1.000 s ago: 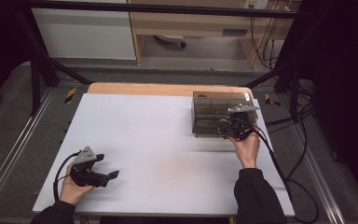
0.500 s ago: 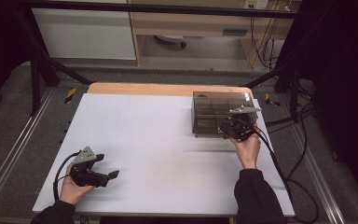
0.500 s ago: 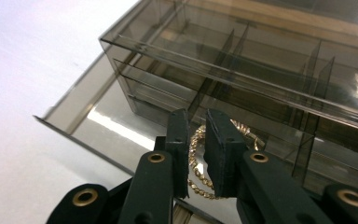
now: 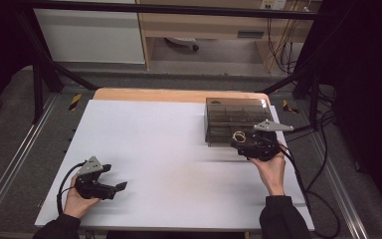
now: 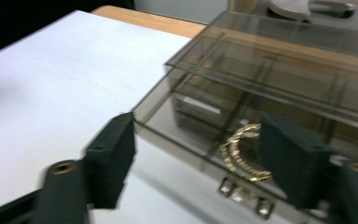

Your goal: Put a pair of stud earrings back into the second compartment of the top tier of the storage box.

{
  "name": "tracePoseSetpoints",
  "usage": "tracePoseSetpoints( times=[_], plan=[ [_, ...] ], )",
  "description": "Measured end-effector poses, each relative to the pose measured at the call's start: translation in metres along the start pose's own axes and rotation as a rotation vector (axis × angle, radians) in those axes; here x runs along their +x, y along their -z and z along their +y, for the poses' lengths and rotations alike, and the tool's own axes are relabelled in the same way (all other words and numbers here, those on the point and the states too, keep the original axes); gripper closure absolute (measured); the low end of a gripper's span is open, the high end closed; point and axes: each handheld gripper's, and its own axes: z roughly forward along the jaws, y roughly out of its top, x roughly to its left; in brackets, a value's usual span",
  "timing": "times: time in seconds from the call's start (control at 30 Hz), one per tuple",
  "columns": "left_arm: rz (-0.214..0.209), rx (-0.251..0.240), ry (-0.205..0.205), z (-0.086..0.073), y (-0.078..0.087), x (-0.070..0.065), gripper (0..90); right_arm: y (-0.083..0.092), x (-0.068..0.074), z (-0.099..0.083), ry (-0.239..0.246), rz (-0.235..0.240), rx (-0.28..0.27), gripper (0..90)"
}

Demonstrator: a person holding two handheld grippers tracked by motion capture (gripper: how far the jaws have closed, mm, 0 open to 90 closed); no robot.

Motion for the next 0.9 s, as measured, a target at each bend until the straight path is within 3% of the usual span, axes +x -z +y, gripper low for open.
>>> tracePoseSetpoints(
  times=[0.1, 0.33, 0.63, 0.9],
  plan=[
    [0.0, -0.001, 0.0, 0.0, 0.0, 0.0, 4.5, 0.005, 0.004, -0.008, 0.002, 0.022, -0.022, 14.7],
    [-0.001, 0.002, -0.002, 0.0, 0.0, 0.0, 4.5, 0.013, 0.005, -0.028, -0.003, 0.056, -0.026, 4.7],
    [-0.002, 0.005, -0.004, 0.0, -0.001, -0.001, 4.5, 0.016, -0.005, -0.062, -0.037, 0.106, -0.009, 1.2],
    [-0.004, 0.007, -0.005, 0.0, -0.001, -0.001, 4.5, 0.017, -0.013, -0.091, -0.032, 0.137, 0.0, 0.6]
  ],
)
